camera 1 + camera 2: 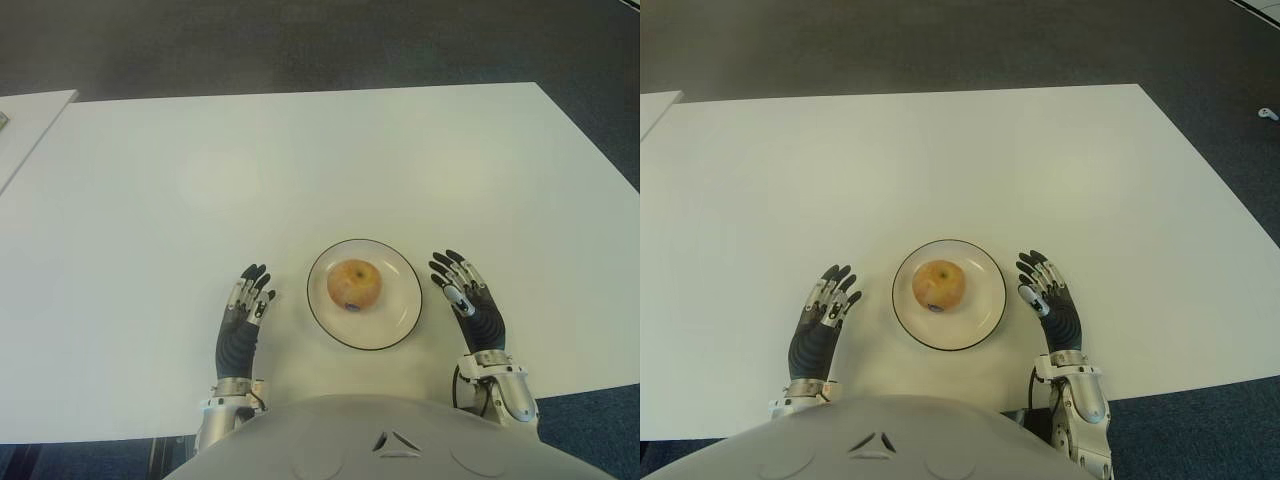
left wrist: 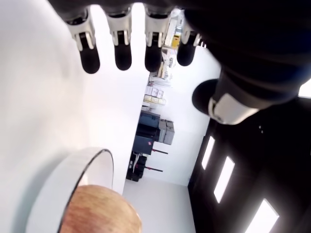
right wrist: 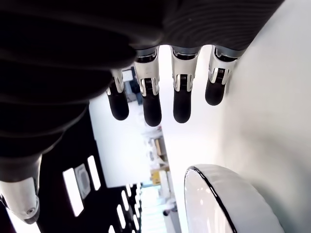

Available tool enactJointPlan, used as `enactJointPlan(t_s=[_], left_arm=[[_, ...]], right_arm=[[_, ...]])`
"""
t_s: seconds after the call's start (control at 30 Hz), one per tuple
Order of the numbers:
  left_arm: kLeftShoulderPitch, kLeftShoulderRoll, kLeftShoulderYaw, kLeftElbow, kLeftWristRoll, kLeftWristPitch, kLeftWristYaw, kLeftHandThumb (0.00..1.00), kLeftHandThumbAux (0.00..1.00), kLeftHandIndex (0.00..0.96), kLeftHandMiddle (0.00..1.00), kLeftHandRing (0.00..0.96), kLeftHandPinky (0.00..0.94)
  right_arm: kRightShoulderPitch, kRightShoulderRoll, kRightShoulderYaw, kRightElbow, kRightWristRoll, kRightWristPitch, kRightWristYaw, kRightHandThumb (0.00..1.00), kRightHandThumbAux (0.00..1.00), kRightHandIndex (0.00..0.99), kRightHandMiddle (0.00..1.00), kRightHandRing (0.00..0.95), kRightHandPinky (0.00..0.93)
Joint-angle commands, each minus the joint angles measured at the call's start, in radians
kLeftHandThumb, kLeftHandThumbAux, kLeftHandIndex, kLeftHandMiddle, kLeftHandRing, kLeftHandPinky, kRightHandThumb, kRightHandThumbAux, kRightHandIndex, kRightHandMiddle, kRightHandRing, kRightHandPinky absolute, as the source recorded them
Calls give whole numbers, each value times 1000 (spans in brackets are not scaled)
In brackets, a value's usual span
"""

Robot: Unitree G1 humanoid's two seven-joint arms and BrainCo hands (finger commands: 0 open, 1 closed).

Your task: Put the apples into the plate.

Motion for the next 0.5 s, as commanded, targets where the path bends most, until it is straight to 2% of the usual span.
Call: enactJointPlan(t_s=[0.03, 0.3, 0.5], left_arm=[[-16, -52, -29, 4, 46, 19, 55, 220, 550, 106, 128, 121, 154], [-30, -56, -44, 23, 128, 51, 136, 211, 549, 79, 114, 108, 140], [-24, -44, -49, 22, 128, 68, 147, 183, 570, 56, 88, 86, 125]], right_arm=[[0, 12, 16, 52, -29, -21, -19, 243, 578, 114, 200, 150, 122], [0, 3, 37, 89, -39, -31, -24, 236, 564, 91, 182, 136, 98], [3, -6, 49, 95, -46, -32, -27, 197, 578, 78, 172, 131, 96]])
